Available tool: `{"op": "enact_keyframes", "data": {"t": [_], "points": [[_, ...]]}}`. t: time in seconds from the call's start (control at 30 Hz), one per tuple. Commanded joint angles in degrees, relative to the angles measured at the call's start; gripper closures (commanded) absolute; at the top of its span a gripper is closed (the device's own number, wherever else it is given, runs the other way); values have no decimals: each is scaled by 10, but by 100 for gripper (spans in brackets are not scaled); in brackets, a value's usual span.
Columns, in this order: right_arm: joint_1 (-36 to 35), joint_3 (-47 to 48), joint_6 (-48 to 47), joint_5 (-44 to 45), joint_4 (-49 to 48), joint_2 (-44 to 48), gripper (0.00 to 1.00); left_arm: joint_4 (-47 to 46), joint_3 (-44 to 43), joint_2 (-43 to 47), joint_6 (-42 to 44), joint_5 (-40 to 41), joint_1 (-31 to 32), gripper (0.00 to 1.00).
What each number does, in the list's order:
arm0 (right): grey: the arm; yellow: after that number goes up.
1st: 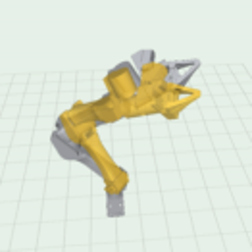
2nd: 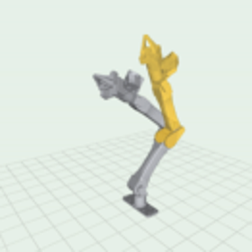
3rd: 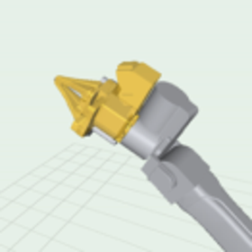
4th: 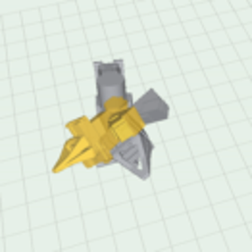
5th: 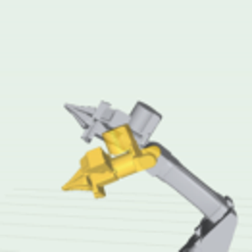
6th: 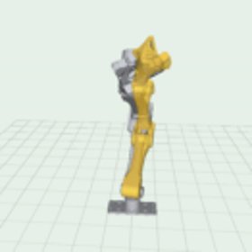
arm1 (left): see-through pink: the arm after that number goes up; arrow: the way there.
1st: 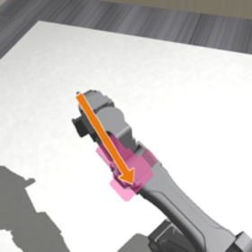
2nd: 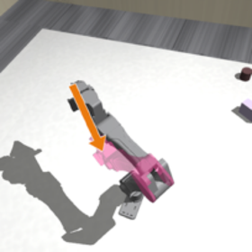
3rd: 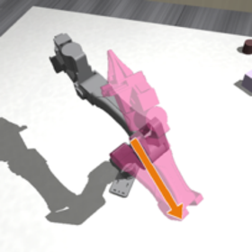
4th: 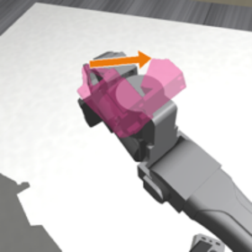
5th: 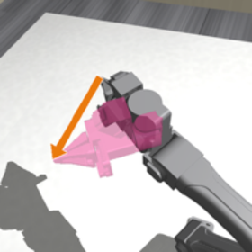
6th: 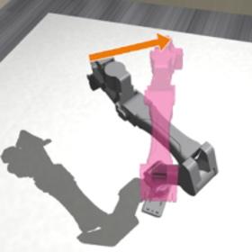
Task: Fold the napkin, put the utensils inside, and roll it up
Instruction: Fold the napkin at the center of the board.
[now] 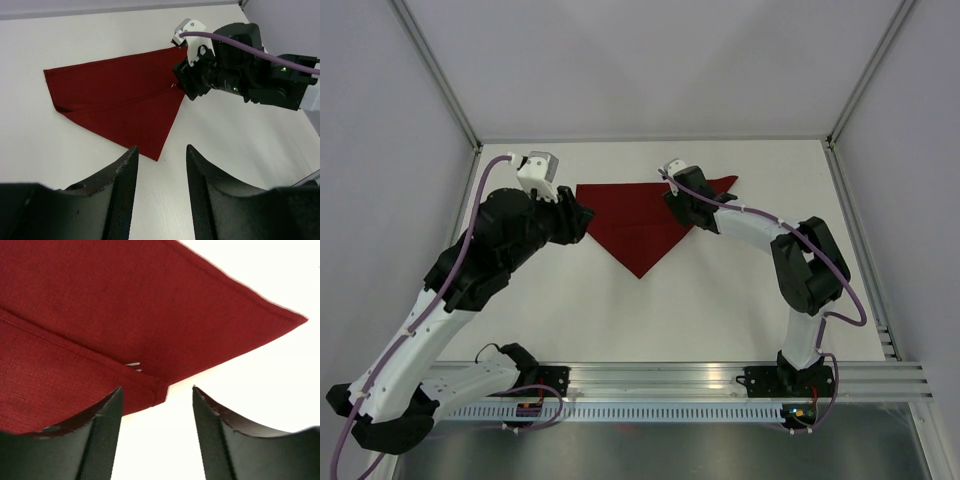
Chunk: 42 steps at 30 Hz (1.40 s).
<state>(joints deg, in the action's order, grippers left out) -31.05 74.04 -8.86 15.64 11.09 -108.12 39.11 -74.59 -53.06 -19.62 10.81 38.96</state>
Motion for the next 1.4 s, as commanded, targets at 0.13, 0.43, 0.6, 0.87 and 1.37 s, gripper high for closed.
{"op": "enact_keyframes", "data": {"t": [0.13, 0.43, 0.6, 0.87, 1.37], "points": [[51, 107, 44, -58, 56, 6, 35, -33, 23, -9, -2, -18, -1, 51], [235, 227, 167, -260, 117, -117, 43, -90, 71, -35, -24, -38, -1, 51], [284, 268, 214, -322, 106, -179, 43, -107, 86, -51, -30, -45, -2, 51], [335, 288, 336, -403, 51, -260, 42, -112, 89, -62, -27, -35, -1, 51], [348, 277, 379, -435, 5, -290, 54, -112, 94, -66, -26, -37, -2, 51]]}}
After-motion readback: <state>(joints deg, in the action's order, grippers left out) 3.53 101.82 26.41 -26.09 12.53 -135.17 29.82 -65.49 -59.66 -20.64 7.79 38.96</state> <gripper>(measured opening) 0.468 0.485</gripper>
